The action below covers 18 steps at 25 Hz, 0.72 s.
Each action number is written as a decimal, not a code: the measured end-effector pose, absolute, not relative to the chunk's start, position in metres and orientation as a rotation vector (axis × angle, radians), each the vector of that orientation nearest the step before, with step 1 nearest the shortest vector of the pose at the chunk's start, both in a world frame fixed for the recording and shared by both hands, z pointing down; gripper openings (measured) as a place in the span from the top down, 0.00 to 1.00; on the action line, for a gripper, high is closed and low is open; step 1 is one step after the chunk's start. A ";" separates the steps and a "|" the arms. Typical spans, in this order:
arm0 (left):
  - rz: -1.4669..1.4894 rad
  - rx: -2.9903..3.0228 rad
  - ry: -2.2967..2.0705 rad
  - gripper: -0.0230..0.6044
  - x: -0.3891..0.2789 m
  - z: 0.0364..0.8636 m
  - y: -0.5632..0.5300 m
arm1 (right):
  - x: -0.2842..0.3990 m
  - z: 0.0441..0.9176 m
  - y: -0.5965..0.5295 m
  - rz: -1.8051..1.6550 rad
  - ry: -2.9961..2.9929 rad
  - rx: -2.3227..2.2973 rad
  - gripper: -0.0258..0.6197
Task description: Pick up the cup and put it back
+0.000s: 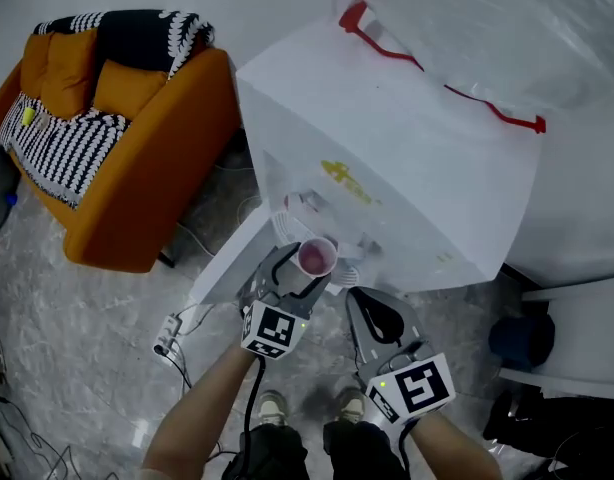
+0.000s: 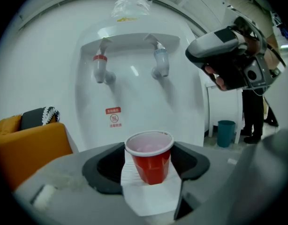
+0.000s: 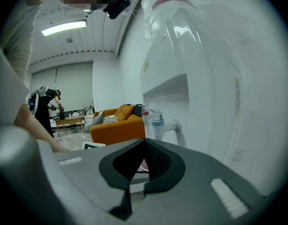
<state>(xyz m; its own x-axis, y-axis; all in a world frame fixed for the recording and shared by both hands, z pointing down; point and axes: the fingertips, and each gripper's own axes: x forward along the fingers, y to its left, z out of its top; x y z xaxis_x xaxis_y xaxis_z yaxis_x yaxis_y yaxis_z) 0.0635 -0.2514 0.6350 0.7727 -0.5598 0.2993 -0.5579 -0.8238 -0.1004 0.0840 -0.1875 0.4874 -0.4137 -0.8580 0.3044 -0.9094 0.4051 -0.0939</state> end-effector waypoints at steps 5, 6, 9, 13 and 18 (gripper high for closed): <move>-0.426 -2.942 0.958 0.46 0.065 0.624 -0.260 | 0.082 0.496 -0.185 0.358 -2.455 1.519 0.96; -0.420 -2.943 0.963 0.46 0.066 0.625 -0.261 | 0.082 0.497 -0.185 0.355 -2.456 1.512 0.96; -0.401 -2.952 0.978 0.46 0.066 0.626 -0.264 | 0.083 0.499 -0.184 0.353 -2.459 1.495 0.96; -0.407 -2.981 0.989 0.46 0.066 0.628 -0.263 | 0.084 0.503 -0.183 0.373 -2.458 1.483 0.96; -0.385 -3.060 1.025 0.33 0.061 0.622 -0.257 | 0.084 0.498 -0.178 0.385 -2.448 1.463 0.96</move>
